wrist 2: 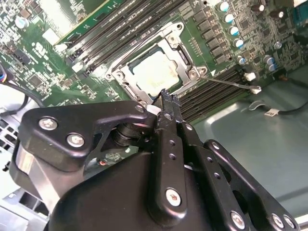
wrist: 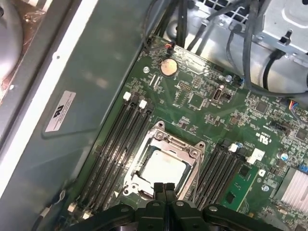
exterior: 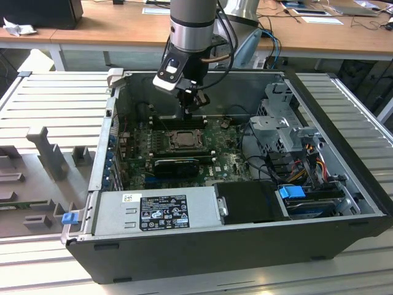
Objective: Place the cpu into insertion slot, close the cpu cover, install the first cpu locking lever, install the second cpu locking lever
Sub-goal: 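Install the first cpu locking lever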
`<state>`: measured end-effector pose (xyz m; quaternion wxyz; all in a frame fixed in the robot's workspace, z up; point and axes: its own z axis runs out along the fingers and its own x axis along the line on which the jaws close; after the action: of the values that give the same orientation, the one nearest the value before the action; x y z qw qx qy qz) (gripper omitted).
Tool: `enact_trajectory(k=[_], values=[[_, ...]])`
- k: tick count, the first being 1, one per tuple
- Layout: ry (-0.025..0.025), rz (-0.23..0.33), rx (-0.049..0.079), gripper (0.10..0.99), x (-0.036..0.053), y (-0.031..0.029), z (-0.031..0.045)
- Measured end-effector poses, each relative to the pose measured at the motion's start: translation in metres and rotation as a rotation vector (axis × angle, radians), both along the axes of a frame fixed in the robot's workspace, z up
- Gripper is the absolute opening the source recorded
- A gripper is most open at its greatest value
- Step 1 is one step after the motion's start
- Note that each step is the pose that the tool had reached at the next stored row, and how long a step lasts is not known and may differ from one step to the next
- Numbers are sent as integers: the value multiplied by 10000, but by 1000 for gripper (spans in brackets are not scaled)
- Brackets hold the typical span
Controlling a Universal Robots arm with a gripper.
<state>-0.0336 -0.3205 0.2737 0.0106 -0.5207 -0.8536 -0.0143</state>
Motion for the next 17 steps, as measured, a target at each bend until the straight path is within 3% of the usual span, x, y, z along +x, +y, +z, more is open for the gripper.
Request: enact_trajectory(k=[17], values=[[0,1271,1,106,0,0,0]])
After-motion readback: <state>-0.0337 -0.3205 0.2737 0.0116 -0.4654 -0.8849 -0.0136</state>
